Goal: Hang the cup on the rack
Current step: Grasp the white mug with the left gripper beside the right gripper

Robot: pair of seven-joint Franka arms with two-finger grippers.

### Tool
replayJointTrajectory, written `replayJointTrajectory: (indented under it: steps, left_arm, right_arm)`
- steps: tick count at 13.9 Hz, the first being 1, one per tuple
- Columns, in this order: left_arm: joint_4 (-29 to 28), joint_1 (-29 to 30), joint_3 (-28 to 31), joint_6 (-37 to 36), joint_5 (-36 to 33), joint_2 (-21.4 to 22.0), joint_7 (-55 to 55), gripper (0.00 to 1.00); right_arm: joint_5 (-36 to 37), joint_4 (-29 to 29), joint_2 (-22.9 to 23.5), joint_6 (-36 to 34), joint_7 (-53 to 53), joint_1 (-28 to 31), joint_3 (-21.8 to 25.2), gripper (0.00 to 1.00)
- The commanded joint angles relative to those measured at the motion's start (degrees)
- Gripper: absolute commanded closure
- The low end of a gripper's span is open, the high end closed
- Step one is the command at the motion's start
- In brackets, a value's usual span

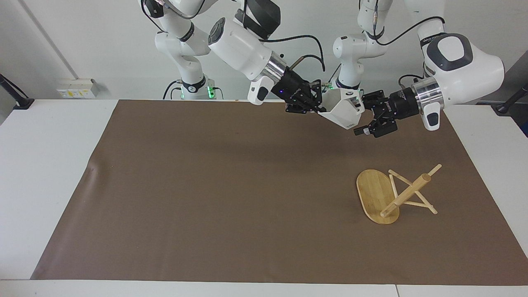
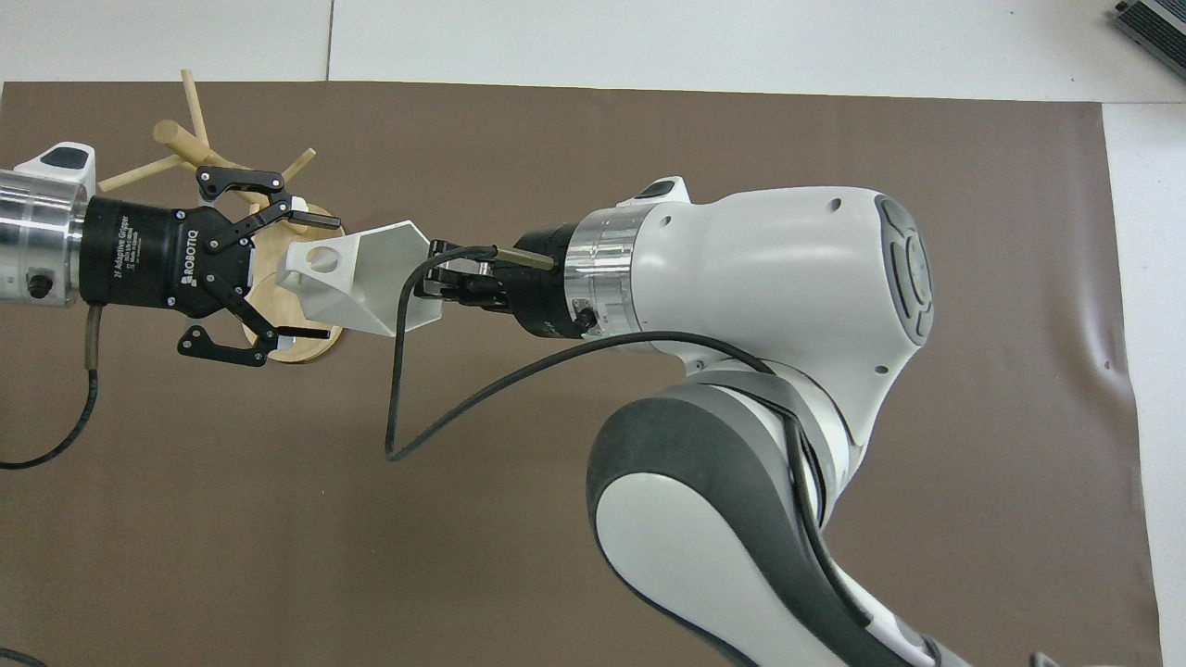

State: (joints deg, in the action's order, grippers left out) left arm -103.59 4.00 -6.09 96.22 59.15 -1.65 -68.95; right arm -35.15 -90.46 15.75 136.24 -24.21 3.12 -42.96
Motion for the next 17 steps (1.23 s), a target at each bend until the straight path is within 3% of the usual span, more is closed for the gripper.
replayJointTrajectory:
  steps: [1, 4, 5, 8, 9, 12, 13, 15, 16, 17]
  left_arm:
    - [0.14, -0.4, -0.15, 0.98, 0.71, 0.34, -1.53, 0.0]
    - [0.14, -0.4, -0.15, 1.51, 0.71, 0.42, -2.06, 0.0]
    - [0.14, -0.4, -0.15, 1.51, 0.71, 0.42, -3.28, 0.13]
    - [0.14, -0.4, -0.24, 1.51, 0.53, 0.51, -3.91, 0.69]
    - [0.22, -0.4, -0.24, 1.6, 0.36, 0.6, -3.65, 0.82]
    - [0.14, -0.4, -0.24, 1.51, 0.09, 0.95, -3.29, 1.0]
    - [-0.04, -0.4, -0.24, 1.34, 0.09, 1.04, -3.12, 1.0]
    - [-0.3, -0.4, -0.24, 1.25, 0.09, 1.13, -3.2, 1.0]
    - [-0.3, -0.4, -0.24, 1.25, 0.09, 1.13, -3.47, 1.0]
    - [-0.3, -0.31, -0.24, 1.07, 0.09, 1.21, -3.73, 1.0]
  right_arm:
    - [-1.41, 0.99, 1.03, 0.78, 1.28, 0.22, -0.9, 1.0]
    - [-1.5, 0.99, 1.03, 0.78, 1.28, 0.22, -0.9, 1.0]
    - [-1.5, 0.99, 1.03, 0.78, 1.28, 0.22, -0.9, 1.0]
    - [-1.5, 0.99, 1.03, 0.78, 1.28, 0.22, -0.9, 1.0]
    - [-1.5, 0.99, 1.03, 0.78, 1.19, 0.22, -0.9, 1.0]
    - [-1.5, 0.99, 1.03, 0.78, 1.19, 0.22, -0.9, 1.0]
    - [-1.5, 0.99, 1.03, 0.78, 1.19, 0.3, -0.9, 0.96]
    - [-1.5, 0.99, 1.03, 0.78, 1.19, 0.3, -0.9, 0.63]
    - [-1.5, 0.99, 0.95, 0.78, 1.27, 0.39, -0.9, 0.38]
    - [-1.5, 0.99, 0.95, 0.78, 1.36, 0.39, -0.9, 0.0]
